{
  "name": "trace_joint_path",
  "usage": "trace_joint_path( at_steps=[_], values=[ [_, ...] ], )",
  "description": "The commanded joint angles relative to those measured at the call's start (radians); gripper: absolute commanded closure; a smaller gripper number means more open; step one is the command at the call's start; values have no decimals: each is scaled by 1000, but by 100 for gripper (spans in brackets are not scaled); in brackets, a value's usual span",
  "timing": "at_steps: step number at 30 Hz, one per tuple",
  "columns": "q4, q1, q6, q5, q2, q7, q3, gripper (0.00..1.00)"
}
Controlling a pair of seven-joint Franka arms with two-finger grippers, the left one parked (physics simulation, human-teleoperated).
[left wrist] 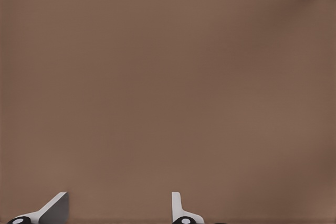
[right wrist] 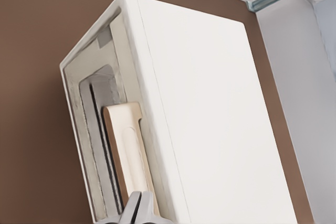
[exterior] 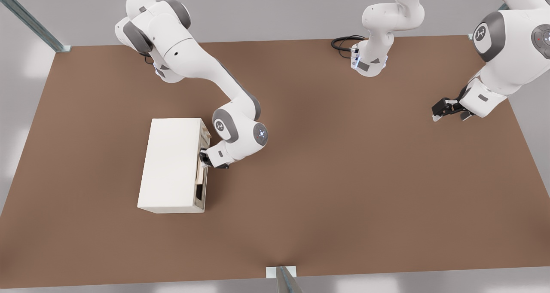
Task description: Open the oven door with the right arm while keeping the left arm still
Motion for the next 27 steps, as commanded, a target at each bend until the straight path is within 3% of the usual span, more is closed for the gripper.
trace_joint_path(
  at_steps=[1, 20, 24, 25, 27],
  values=[
    [0, -1, 5, -17, 3, 37, 0, 100],
    [-1, 19, -31, -8, 26, 15, 3, 100],
    [264, 194, -179, 203, 115, 214, 6, 100],
    [295, 180, -198, 211, 112, 207, 4, 0],
    [295, 36, -199, 338, 48, -238, 4, 0]
  ],
)
